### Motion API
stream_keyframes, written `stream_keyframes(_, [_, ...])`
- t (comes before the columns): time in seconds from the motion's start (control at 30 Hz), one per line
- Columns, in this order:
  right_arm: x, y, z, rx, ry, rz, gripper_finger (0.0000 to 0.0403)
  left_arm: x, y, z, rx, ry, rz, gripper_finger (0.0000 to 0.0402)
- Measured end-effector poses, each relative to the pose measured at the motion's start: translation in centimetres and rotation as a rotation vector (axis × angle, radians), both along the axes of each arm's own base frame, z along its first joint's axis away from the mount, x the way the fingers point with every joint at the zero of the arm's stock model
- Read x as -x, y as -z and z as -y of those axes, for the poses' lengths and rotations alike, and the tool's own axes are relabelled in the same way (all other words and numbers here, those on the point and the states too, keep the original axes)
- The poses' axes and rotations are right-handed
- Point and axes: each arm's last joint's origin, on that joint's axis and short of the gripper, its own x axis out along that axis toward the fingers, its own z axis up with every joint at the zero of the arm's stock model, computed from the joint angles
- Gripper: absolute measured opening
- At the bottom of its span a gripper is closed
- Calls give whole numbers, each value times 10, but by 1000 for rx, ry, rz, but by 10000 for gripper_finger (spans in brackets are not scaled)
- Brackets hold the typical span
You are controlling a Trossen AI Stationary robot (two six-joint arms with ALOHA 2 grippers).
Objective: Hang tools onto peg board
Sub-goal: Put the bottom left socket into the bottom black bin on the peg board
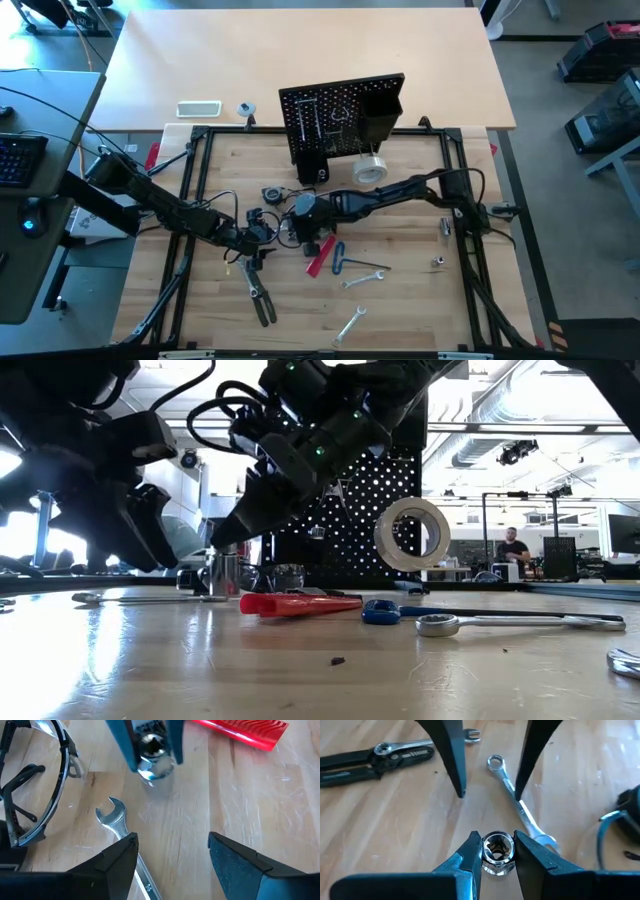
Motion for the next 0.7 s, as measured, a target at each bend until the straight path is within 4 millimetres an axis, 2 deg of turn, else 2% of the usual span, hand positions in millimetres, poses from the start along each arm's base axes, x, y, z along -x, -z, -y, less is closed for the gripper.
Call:
stream_keyframes(0.37, [10,-27,17,98,97,0,79,3,2,-2,-30,-12,-28,231])
stream_keyframes(0.7, [24,-67,40,210,216,43,79,5,0,-3,-46,-21,-34,231])
